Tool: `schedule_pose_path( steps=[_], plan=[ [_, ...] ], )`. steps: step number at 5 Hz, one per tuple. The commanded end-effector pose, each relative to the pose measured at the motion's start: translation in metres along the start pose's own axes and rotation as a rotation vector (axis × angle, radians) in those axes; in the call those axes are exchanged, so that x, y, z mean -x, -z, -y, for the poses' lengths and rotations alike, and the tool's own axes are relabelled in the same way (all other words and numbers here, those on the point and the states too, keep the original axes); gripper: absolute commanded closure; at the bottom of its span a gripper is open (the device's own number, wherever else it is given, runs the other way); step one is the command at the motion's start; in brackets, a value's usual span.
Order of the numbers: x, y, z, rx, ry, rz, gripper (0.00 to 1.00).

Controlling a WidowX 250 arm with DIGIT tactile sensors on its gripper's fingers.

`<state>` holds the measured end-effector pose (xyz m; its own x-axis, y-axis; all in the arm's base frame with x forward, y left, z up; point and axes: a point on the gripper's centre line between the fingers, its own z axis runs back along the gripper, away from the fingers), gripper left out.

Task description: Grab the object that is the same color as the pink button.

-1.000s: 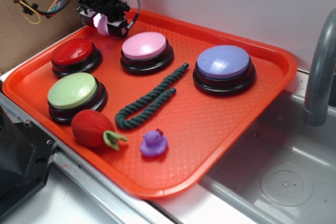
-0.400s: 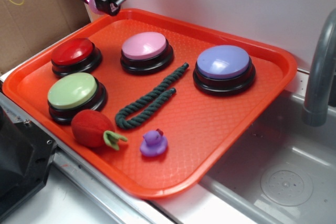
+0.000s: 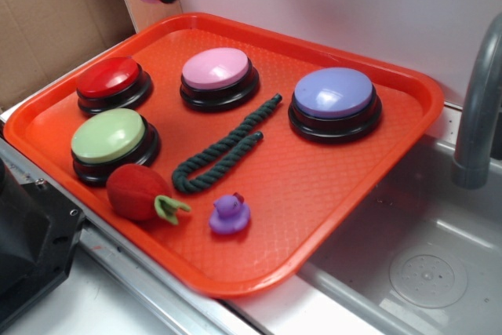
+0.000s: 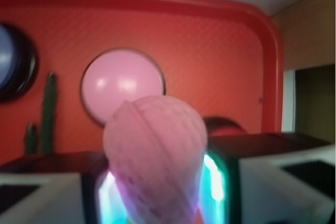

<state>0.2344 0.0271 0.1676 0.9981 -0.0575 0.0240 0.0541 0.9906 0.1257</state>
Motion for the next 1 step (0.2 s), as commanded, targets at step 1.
schedule_pose_path(
  steps=[1],
  plan=[
    [0.0158, -0.0560, -0.0107, -0.010, -0.017, 0.079, 1.00]
  ],
)
